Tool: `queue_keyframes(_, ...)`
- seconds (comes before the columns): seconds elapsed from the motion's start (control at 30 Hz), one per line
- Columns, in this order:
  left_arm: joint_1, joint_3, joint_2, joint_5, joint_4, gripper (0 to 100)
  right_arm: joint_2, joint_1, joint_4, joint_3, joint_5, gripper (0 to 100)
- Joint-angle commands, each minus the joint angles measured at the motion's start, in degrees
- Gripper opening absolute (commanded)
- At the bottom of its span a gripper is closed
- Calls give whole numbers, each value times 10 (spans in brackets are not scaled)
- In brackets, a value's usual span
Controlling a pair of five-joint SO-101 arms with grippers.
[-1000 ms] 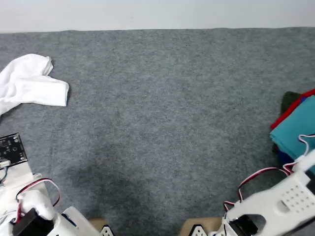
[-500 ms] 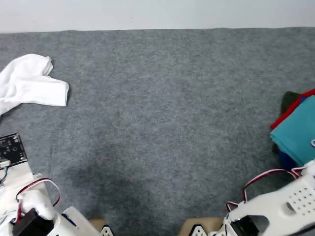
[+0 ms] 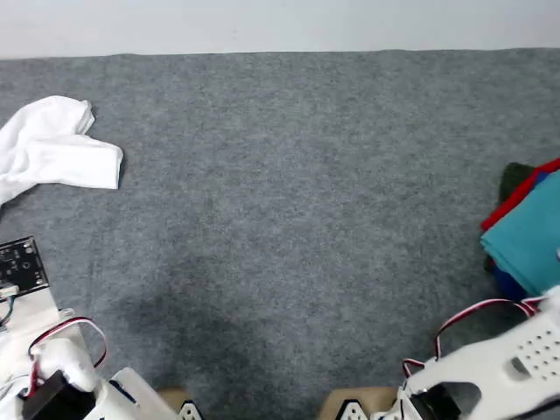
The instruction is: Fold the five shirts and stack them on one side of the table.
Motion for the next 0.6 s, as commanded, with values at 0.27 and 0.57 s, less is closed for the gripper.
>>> queue_keyframes(0.27,-4,-3,-3,5,-1,4,-91,-123,228,-62,-60,11)
queue_keyframes(0.57,-3,-3,-3,5,-1,4,76,-138,229,-70,-86,10)
